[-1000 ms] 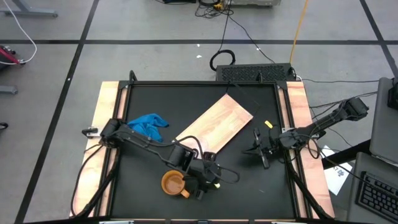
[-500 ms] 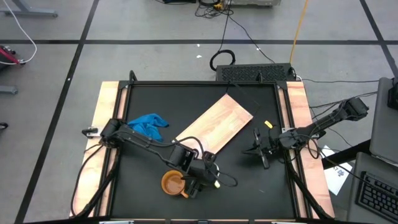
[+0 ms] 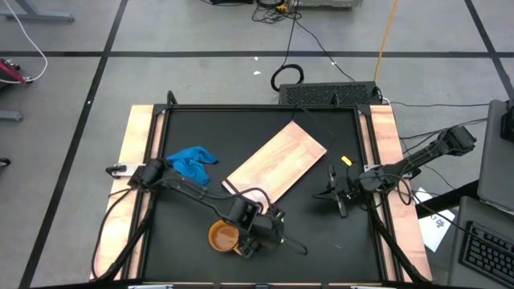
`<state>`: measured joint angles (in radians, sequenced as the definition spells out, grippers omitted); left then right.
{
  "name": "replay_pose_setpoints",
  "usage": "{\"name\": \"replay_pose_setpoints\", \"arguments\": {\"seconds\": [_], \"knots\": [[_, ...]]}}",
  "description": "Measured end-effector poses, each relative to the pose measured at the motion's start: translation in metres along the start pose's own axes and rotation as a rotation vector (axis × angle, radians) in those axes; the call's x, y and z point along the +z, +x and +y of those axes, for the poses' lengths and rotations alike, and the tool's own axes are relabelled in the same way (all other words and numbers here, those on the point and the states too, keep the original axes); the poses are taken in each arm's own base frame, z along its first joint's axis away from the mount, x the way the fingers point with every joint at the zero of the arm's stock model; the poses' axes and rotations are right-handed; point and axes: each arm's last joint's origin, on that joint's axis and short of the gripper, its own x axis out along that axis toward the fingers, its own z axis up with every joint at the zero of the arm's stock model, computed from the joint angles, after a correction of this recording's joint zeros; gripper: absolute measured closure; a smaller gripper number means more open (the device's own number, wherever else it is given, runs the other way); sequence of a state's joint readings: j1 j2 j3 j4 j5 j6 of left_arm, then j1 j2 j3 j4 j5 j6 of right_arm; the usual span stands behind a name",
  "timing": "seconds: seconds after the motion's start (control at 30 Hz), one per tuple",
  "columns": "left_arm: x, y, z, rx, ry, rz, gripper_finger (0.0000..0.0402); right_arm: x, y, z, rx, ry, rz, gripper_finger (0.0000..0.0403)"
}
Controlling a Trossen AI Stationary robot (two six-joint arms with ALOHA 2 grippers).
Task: Stack small to large cups/mugs on shelf
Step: Put the yellow mug on the shelf
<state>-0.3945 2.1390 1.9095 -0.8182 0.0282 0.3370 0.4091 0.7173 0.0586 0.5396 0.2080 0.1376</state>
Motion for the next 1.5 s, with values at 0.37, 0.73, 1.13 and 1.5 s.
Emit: {"name": "replay_pose_setpoints", "arguments": {"seconds": [0.37,0.73,1.13,1.5], "knots": [[-0.003,0.012,0.000,0.017,0.048,0.037,0.0163,0.000,0.000,0.000,-0.002,0.000,-0.001,0.0403],[-0.009,0.024,0.003,0.036,0.030,0.089,0.0163,0.000,0.000,0.000,-0.002,0.001,-0.001,0.0403],[-0.011,0.031,0.004,0.045,0.016,0.102,0.0163,0.000,0.000,0.000,-0.002,0.001,-0.002,0.0403],[-0.010,0.033,0.004,0.050,0.015,0.089,0.0170,0.000,0.000,0.000,-0.002,0.001,-0.002,0.0403]]}}
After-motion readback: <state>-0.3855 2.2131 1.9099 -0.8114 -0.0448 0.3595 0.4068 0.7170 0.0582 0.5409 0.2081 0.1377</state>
